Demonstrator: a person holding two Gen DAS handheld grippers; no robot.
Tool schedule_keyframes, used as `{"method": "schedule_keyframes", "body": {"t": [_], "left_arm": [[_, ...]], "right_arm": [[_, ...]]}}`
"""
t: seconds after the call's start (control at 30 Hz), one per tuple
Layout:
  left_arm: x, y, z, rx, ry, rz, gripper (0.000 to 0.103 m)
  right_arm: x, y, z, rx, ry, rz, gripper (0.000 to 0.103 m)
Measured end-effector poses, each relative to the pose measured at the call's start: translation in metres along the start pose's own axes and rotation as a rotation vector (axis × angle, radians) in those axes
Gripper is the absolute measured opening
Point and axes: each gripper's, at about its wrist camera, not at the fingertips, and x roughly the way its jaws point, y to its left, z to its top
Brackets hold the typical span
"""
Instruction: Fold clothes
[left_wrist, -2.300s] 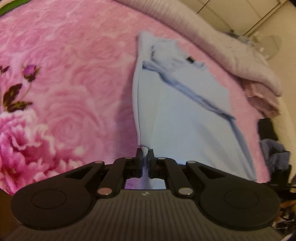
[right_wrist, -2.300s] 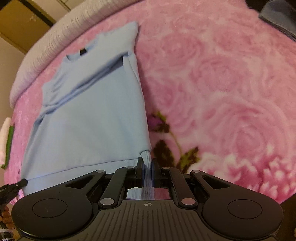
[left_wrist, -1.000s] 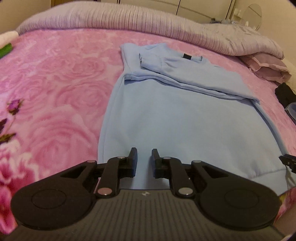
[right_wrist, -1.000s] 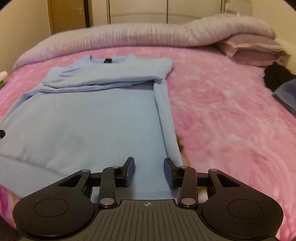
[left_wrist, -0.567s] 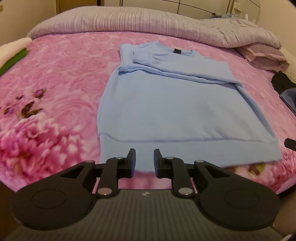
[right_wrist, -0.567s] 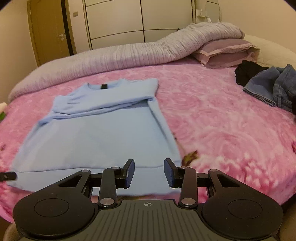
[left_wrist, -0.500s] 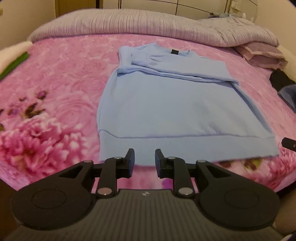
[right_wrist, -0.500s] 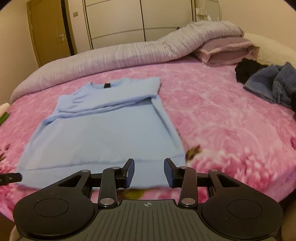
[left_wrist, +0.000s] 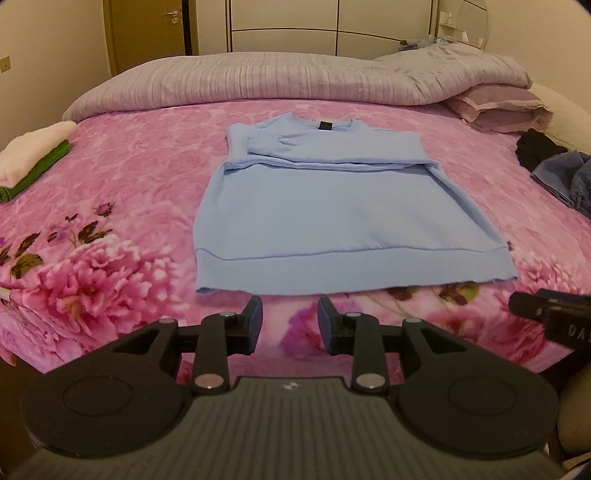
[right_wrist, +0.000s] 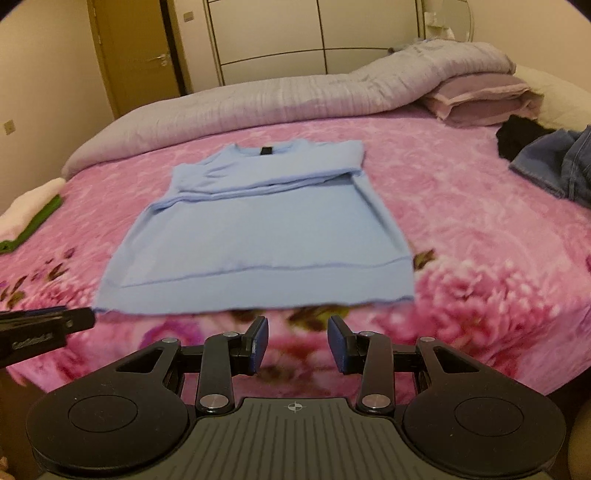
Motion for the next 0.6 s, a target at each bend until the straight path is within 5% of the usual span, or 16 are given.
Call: {"method": "schedule_keyframes", "body": {"t": [0.6], "left_arm": [[-0.041, -0.002, -0.017, 0.004, -0.073, -0.013, 0.033]], "right_arm": [[-0.039, 0.016, -0.020, -0.012, -0.057, -0.010, 0.040]]}}
